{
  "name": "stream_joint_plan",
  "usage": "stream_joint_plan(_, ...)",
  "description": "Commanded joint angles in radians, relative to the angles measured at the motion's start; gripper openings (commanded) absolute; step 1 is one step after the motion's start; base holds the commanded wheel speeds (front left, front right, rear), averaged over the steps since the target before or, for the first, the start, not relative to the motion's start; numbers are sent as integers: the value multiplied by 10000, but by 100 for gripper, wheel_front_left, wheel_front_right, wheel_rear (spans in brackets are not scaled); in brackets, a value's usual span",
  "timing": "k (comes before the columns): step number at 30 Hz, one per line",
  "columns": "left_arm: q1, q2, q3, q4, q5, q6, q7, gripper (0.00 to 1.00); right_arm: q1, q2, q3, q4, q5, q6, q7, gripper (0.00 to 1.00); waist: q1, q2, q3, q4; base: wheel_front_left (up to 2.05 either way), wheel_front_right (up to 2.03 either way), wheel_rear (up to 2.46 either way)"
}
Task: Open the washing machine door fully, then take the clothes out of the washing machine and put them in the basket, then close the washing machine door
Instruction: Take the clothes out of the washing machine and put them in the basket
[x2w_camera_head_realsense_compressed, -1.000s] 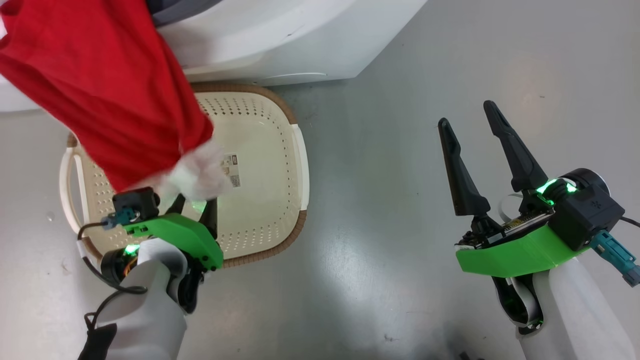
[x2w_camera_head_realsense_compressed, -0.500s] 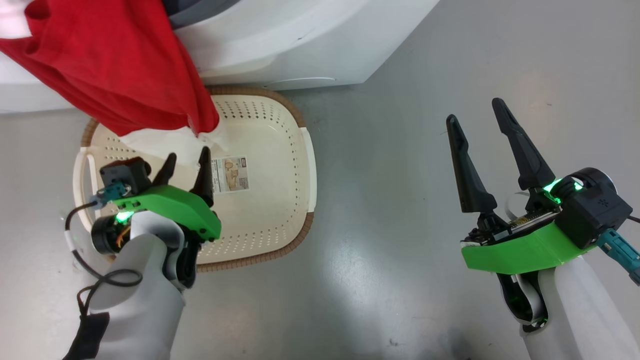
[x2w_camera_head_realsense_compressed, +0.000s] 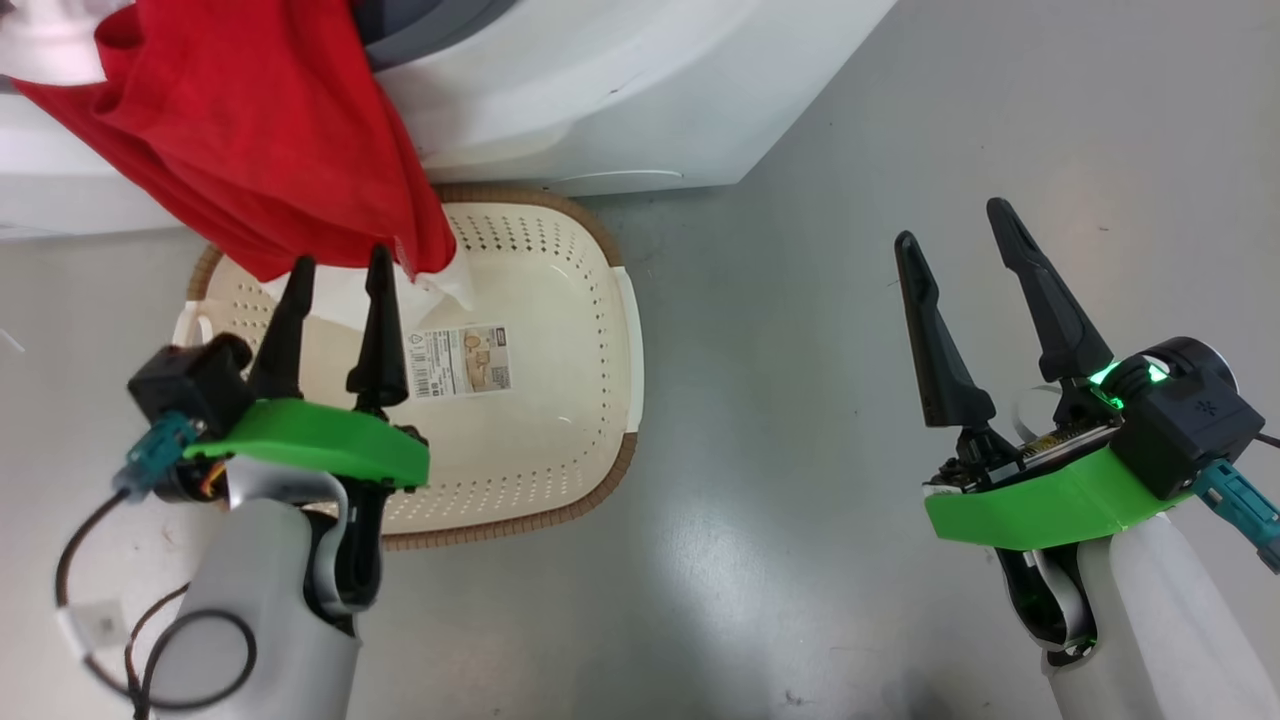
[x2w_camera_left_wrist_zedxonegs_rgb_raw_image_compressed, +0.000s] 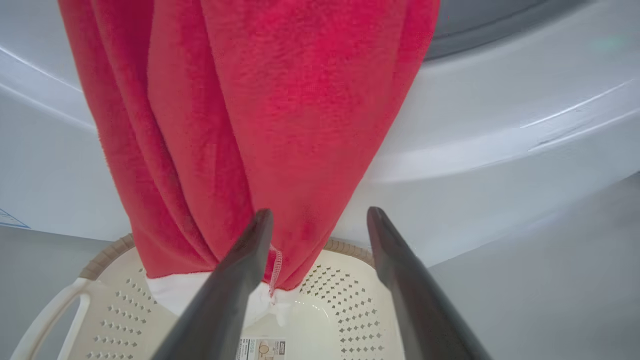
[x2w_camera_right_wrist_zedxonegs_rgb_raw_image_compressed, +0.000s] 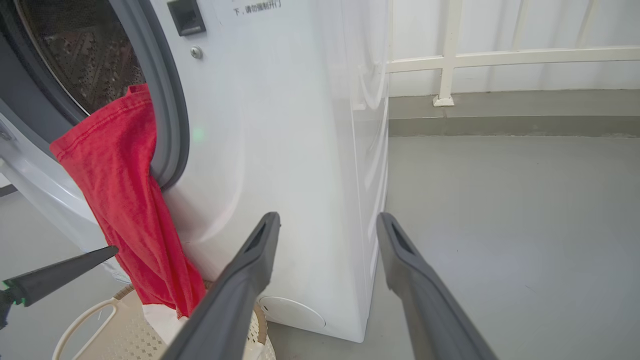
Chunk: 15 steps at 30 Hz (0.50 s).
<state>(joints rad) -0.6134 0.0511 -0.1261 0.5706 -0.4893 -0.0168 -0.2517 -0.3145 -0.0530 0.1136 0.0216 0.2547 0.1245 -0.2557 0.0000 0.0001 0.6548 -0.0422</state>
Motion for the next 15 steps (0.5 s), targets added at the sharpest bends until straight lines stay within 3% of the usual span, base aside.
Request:
stream_joint_plan(1,657,173,430,-1016,321,137,-100,100,276,28,218,-223,2,62,-61,100,0,-1,-30,17,0,0,0)
stream_joint_plan(9,1870,67,554,-3600,887,404,-100,100,298,28,227,-210,54,62,-61,100,0,-1,-122,44,0,0,0)
stream_joint_plan(15,2803,44,394,-5067,1318,973,-101,100,320,28,205,-212,80,62,-61,100,0,-1,-217,19,0,0,0)
